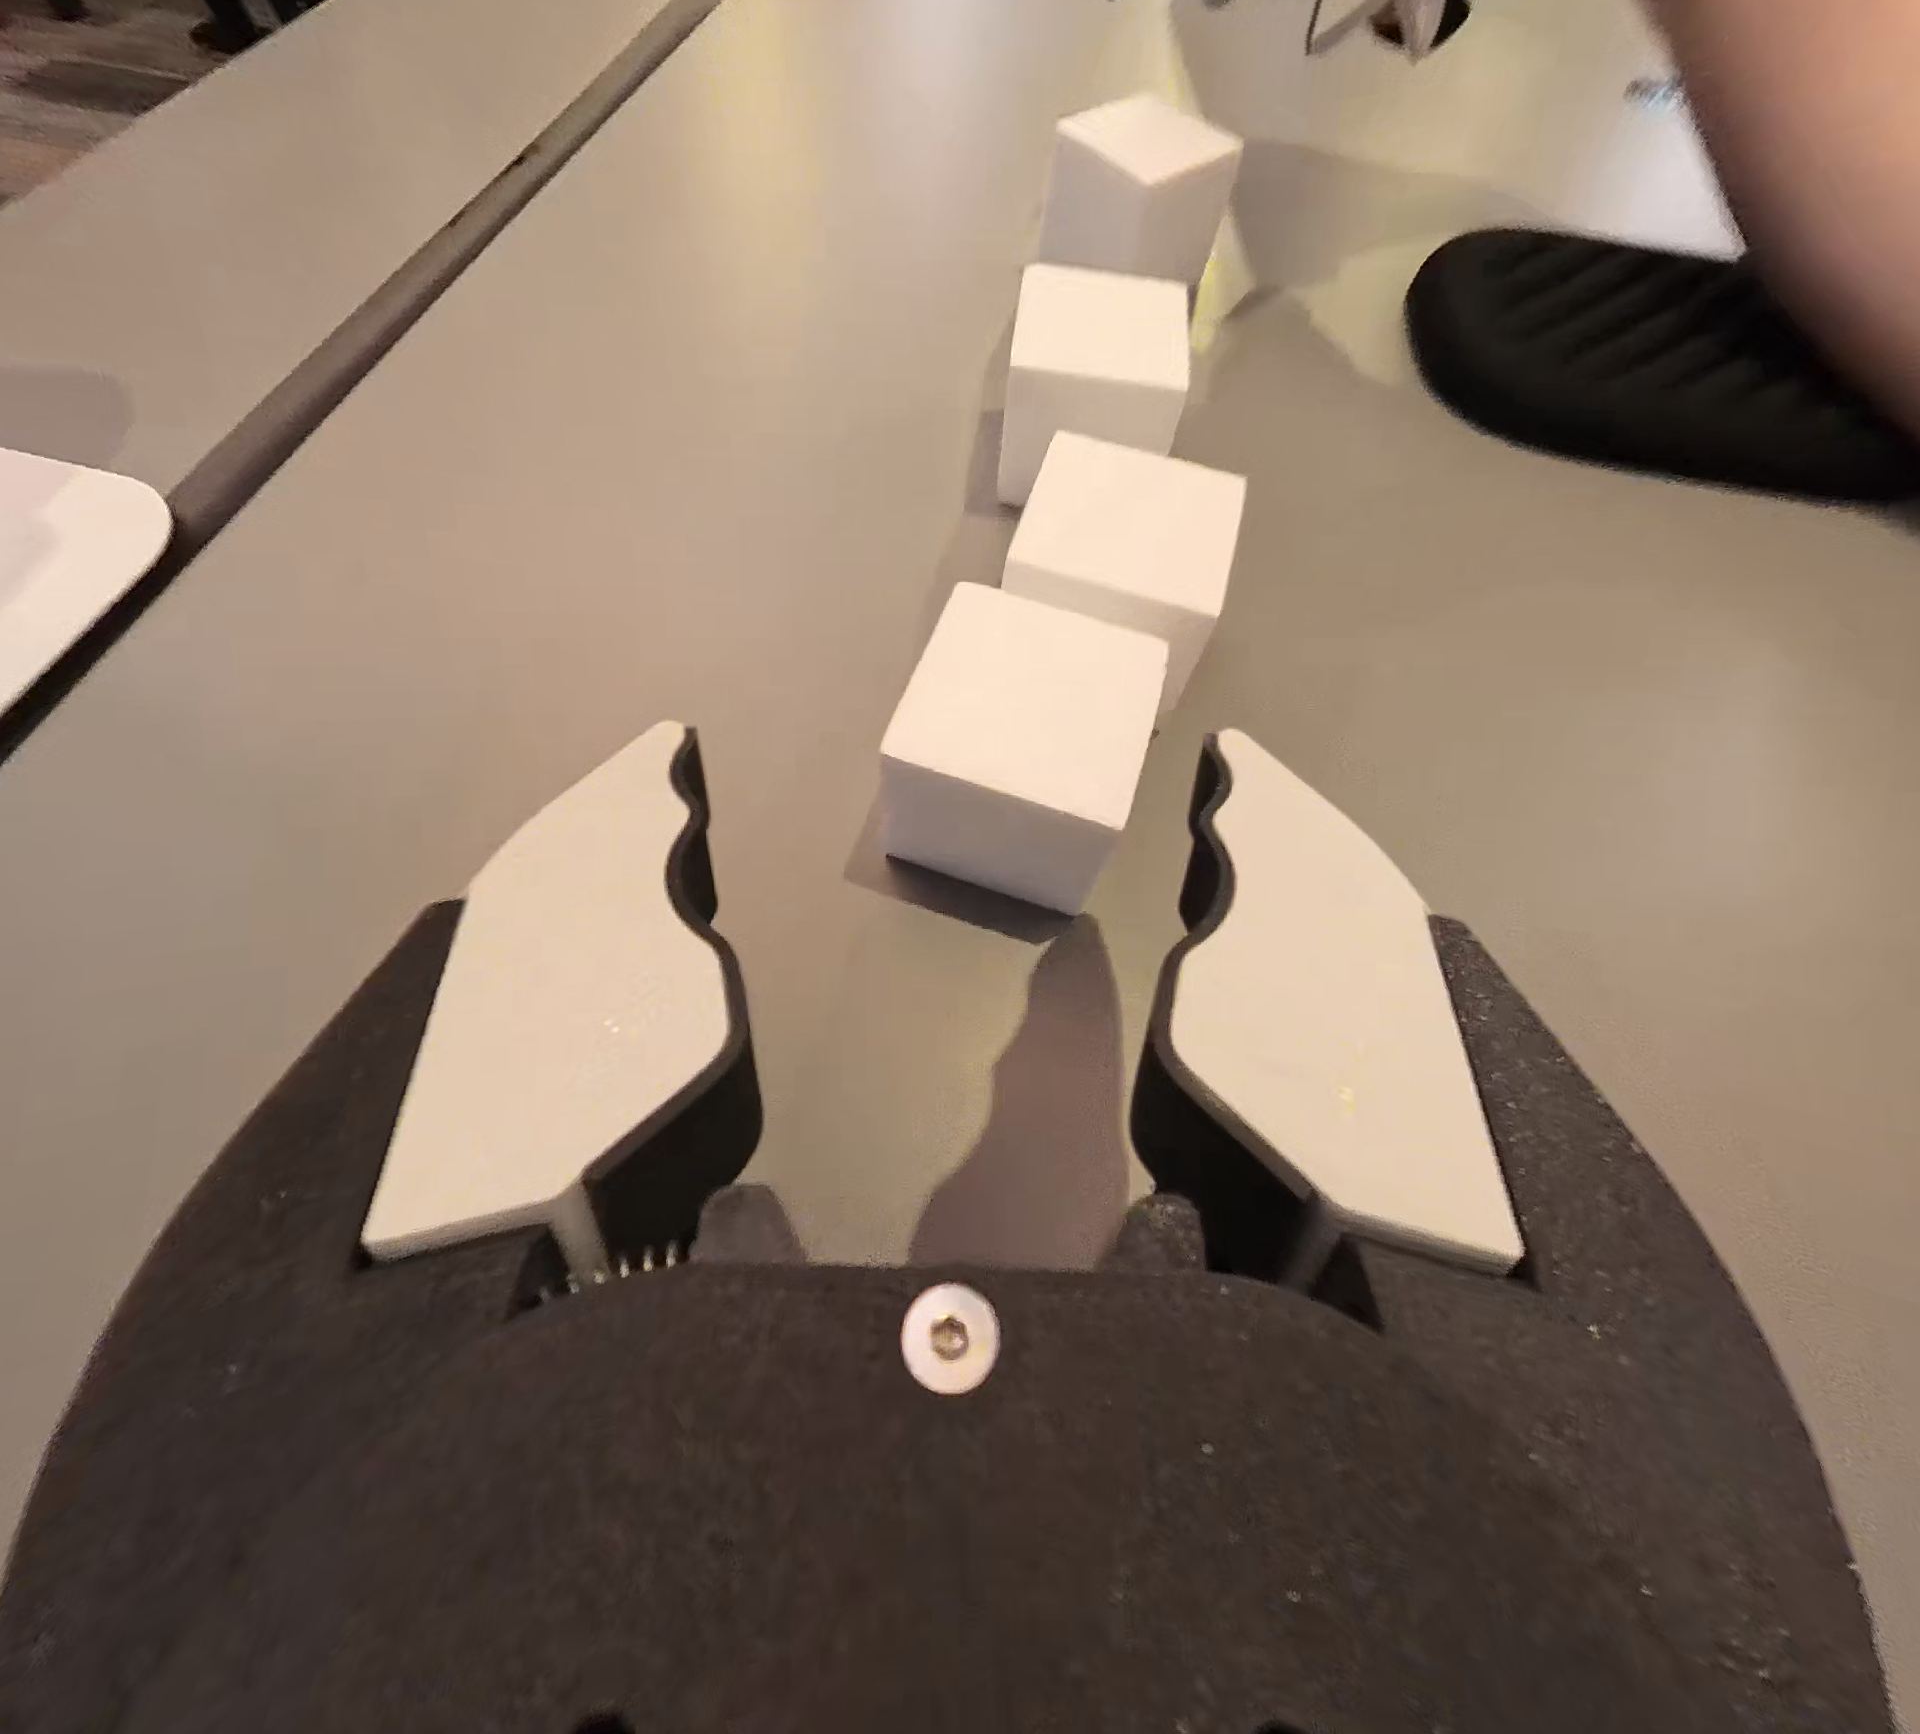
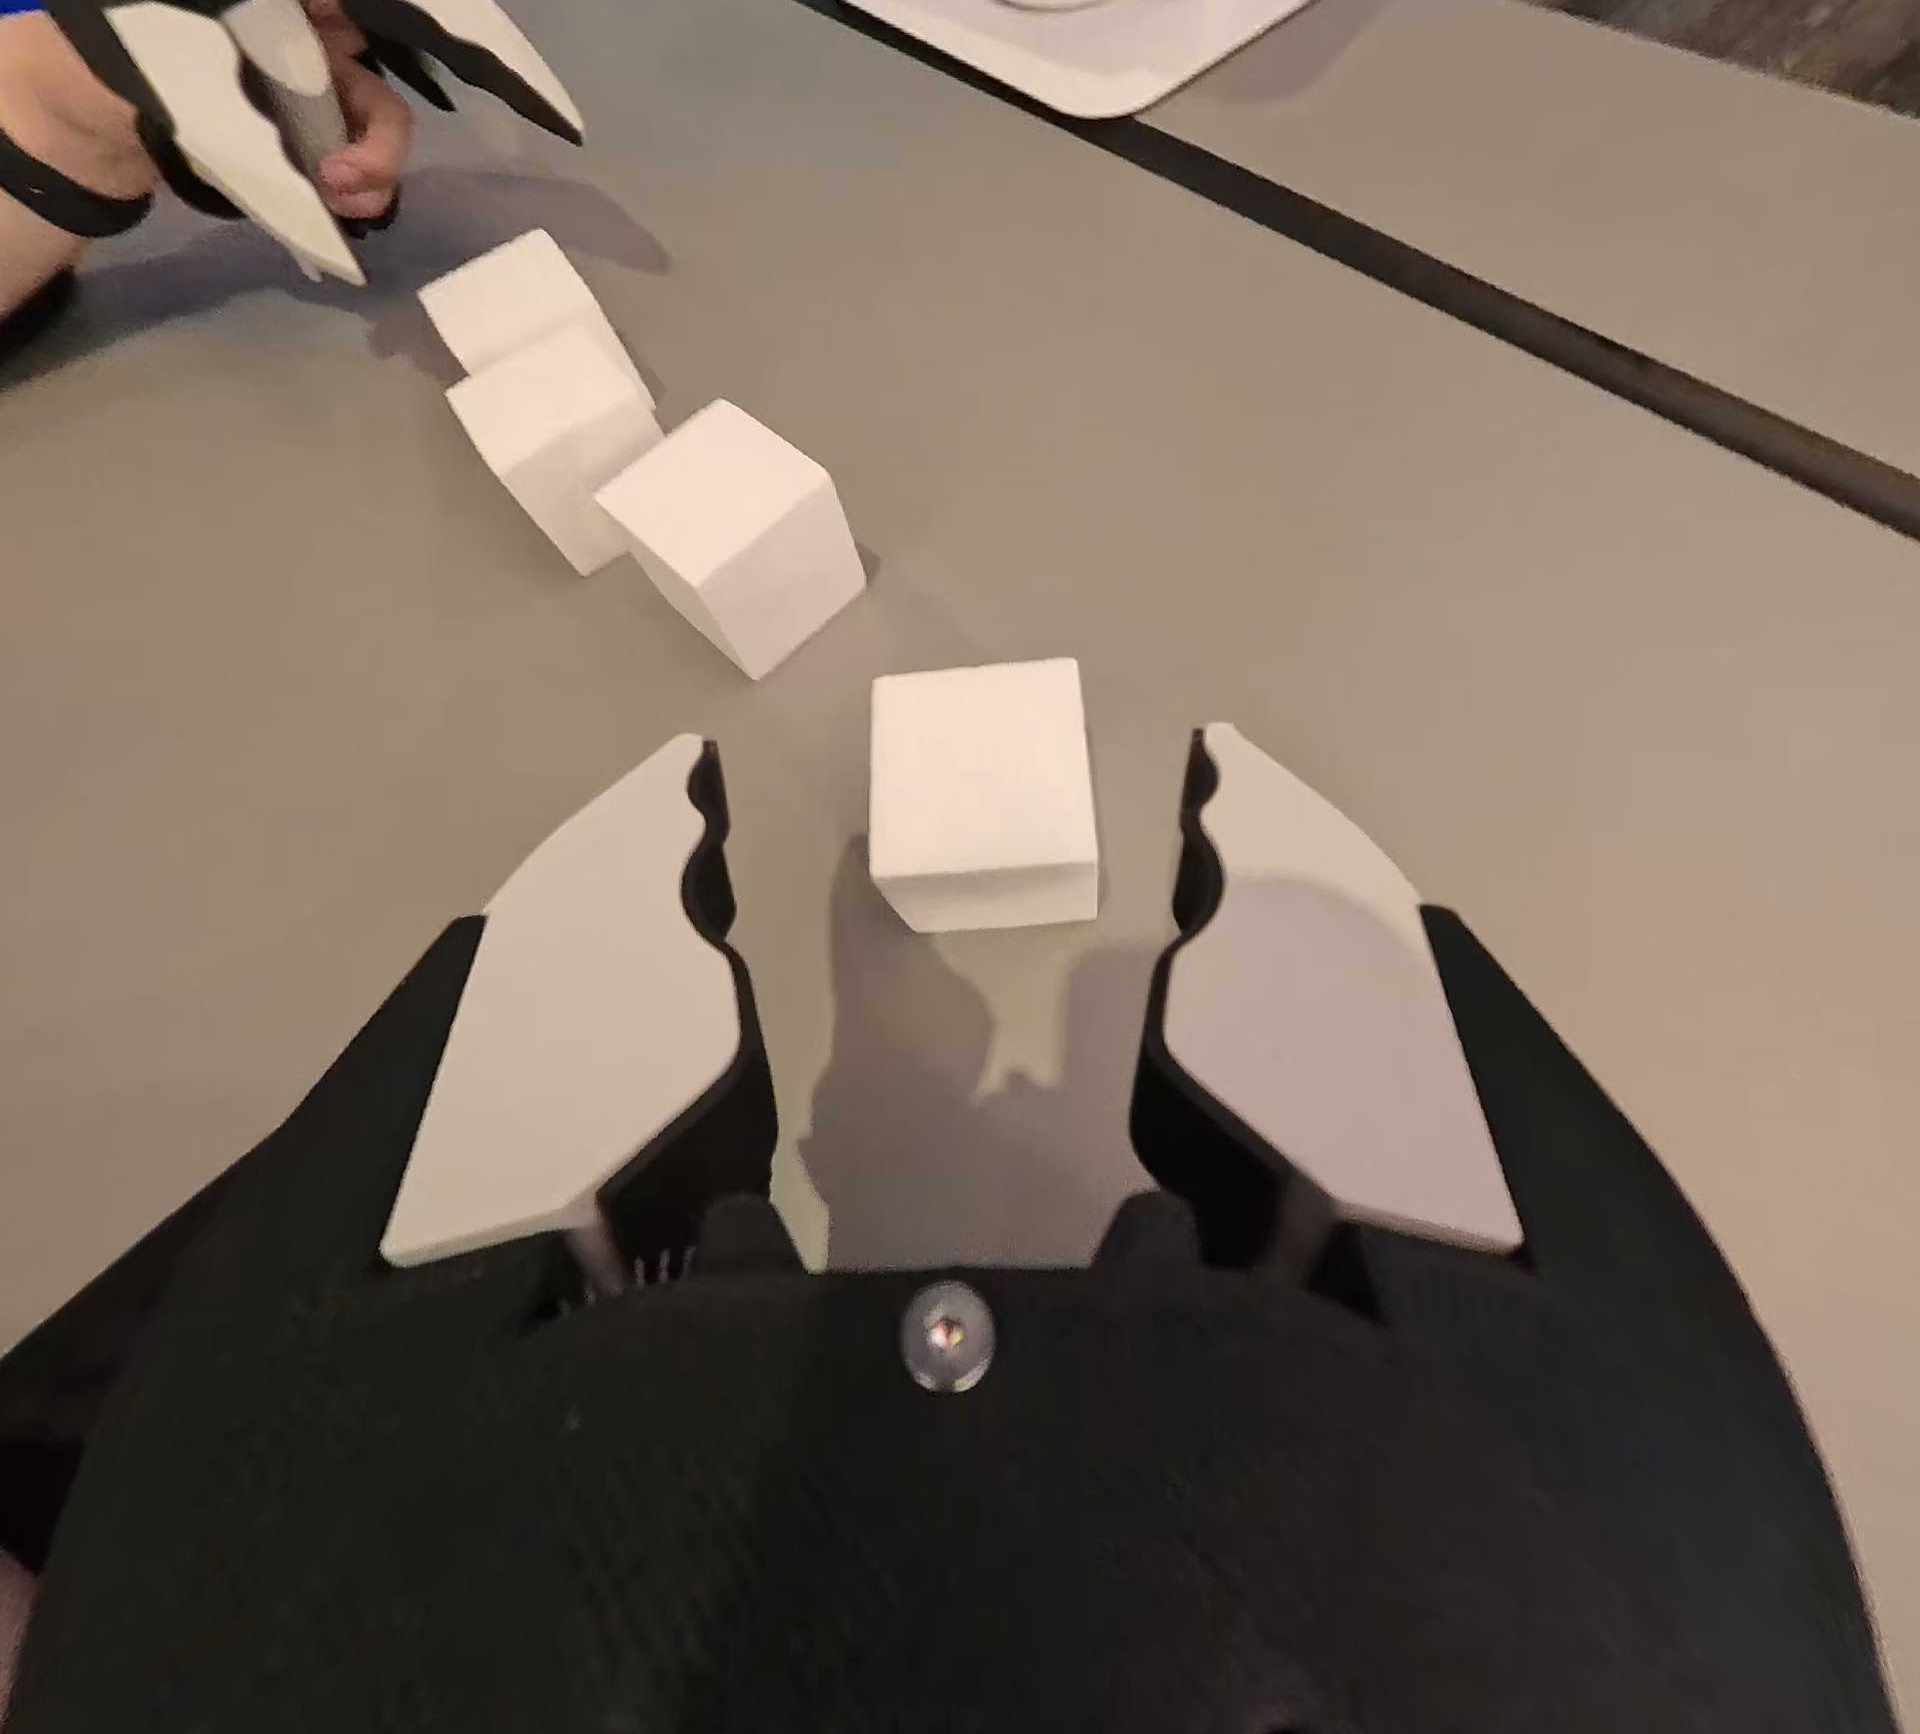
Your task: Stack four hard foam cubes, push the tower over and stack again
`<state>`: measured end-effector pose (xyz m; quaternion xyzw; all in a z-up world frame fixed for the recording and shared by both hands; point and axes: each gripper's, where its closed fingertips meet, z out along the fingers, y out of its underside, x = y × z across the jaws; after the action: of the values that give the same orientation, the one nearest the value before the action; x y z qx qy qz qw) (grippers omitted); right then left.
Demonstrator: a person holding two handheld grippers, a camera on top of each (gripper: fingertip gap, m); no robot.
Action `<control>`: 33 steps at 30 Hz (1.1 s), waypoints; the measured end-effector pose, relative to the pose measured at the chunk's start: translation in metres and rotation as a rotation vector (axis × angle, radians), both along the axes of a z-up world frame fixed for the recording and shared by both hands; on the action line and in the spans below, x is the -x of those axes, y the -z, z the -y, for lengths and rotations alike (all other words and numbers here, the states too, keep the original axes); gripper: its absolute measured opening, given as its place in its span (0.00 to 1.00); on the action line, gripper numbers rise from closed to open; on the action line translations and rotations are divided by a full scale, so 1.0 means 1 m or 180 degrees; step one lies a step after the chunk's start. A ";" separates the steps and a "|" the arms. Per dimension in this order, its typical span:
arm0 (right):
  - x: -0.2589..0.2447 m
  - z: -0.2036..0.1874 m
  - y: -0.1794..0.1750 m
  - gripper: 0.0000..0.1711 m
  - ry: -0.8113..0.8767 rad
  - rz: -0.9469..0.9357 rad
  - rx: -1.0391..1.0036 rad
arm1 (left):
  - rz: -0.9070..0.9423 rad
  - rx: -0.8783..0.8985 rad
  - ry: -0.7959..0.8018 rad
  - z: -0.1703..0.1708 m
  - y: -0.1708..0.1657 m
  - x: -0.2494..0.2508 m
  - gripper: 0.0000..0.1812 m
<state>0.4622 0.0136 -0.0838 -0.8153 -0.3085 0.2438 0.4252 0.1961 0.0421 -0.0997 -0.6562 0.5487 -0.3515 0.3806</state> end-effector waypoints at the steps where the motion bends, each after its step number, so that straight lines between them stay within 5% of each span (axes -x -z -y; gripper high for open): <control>1: -0.002 0.000 0.004 0.50 0.0038 0.0041 0.0050 | -0.0054 -0.0091 0.0004 0.001 0.004 -0.002 0.49; 6: 0.002 -0.002 0.025 0.50 -0.0043 0.0404 0.0157 | -0.0504 -0.0470 -0.0001 0.001 0.028 -0.011 0.49; 10: 0.008 -0.005 0.038 0.47 -0.0142 0.0627 0.0223 | -0.0602 -0.0577 0.0005 -0.001 0.031 -0.011 0.33; 14: 0.007 -0.005 0.049 0.33 -0.0178 0.0841 0.0317 | -0.0361 -0.0497 -0.0054 -0.004 0.005 -0.007 0.33; 21: 0.006 -0.005 0.036 0.33 -0.0127 0.0563 0.0272 | 0.0490 -0.0466 -0.0139 0.017 -0.066 -0.038 0.33; 33: 0.010 -0.002 0.035 0.33 -0.0177 0.0484 0.0308 | 0.0275 -0.0365 0.0102 0.026 -0.033 -0.067 0.33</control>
<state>0.4521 0.0159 -0.1187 -0.8421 -0.3503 0.2075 0.3536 0.2633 0.0165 -0.0666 -0.6086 0.5615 -0.3535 0.4351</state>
